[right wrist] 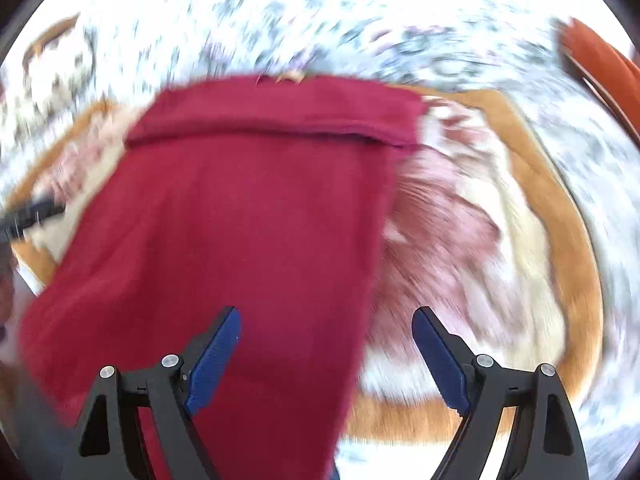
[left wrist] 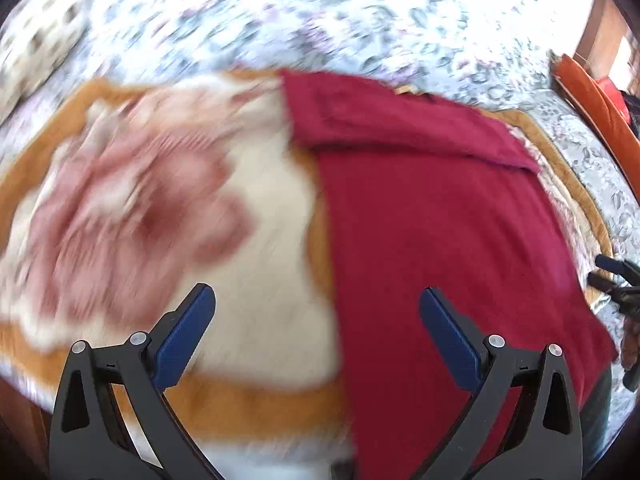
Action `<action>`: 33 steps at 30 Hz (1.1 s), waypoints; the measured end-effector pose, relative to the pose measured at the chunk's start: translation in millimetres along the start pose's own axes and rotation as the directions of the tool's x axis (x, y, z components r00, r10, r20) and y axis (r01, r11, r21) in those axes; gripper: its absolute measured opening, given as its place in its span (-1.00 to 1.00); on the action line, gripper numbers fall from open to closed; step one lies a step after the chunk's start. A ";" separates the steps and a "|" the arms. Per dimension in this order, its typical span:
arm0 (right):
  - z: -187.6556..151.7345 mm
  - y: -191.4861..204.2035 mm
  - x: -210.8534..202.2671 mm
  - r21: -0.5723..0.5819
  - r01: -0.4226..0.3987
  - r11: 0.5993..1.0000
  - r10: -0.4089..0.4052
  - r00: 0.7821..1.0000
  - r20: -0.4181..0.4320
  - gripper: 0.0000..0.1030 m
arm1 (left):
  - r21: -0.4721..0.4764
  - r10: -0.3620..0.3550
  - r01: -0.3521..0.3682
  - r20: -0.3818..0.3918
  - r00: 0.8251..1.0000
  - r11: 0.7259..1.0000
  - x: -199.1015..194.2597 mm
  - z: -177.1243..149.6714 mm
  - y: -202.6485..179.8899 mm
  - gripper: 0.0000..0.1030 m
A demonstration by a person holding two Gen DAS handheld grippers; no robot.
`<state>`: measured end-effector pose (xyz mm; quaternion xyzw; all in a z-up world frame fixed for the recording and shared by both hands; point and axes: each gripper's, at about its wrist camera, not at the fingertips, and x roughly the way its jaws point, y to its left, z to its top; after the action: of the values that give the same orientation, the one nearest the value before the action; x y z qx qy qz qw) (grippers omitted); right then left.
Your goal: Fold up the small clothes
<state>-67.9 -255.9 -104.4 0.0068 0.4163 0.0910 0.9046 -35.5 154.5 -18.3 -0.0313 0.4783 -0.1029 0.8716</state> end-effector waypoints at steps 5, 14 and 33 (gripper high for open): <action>-41.2 -22.2 -34.3 0.177 -0.214 0.961 0.201 0.975 0.092 0.68 | -0.137 -0.172 0.161 -0.074 0.982 0.977 -6.6 -64.6 14.2 0.99; -76.1 -18.7 -44.2 0.223 -0.317 0.922 0.293 0.946 0.135 0.68 | -0.242 -0.410 0.401 0.017 0.912 0.883 -16.6 -94.9 -2.1 0.99; -90.3 -26.0 -47.8 0.344 -0.601 0.722 0.554 0.799 0.232 0.38 | -0.403 -0.617 0.589 0.072 0.784 0.701 -6.3 -76.6 -4.9 -0.16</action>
<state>-162.3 -295.4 -129.8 0.3264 0.3510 0.2807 0.8316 -103.9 154.4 -53.8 -0.3618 0.4816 -0.2822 0.7466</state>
